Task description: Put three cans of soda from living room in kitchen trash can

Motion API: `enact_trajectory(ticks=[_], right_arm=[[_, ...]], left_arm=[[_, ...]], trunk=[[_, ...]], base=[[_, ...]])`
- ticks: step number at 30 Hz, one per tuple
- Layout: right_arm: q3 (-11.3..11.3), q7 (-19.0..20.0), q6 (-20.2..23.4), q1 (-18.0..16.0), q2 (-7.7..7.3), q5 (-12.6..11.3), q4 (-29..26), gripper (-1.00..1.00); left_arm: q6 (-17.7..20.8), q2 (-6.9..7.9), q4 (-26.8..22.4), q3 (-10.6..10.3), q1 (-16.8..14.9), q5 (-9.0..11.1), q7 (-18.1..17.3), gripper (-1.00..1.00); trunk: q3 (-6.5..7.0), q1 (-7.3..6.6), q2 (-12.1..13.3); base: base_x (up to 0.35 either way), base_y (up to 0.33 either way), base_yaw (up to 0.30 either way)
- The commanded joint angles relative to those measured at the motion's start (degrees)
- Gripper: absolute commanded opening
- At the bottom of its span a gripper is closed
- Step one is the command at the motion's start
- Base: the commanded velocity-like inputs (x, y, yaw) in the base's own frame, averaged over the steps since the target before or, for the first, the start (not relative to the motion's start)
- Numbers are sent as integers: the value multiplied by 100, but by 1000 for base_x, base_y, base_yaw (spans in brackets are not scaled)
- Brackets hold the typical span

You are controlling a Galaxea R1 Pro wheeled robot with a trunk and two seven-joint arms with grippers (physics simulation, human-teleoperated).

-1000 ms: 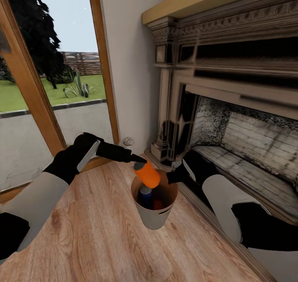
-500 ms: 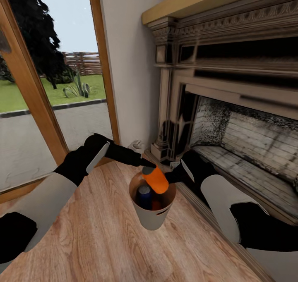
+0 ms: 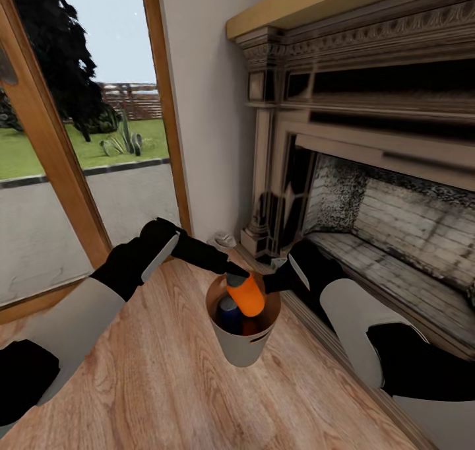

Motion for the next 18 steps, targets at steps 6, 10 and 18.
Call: enact_trajectory(ticks=[6,10,18], right_arm=[[-27,35,33,-3,16,-177,-2,-100],[-27,36,33,-4,24,-177,-2,-100],[-27,36,33,-5,45,-177,-2,-100]], left_arm=[[5,-105,-3,-183,10,-32,280,-100],[5,-194,6,-415,10,-37,487,-100],[5,-393,61,-575,24,-43,882,-100]], trunk=[[1,-1,-1],[1,-1,-1],[1,-1,-1]], base=[[0,0,0],[0,0,0],[0,0,0]])
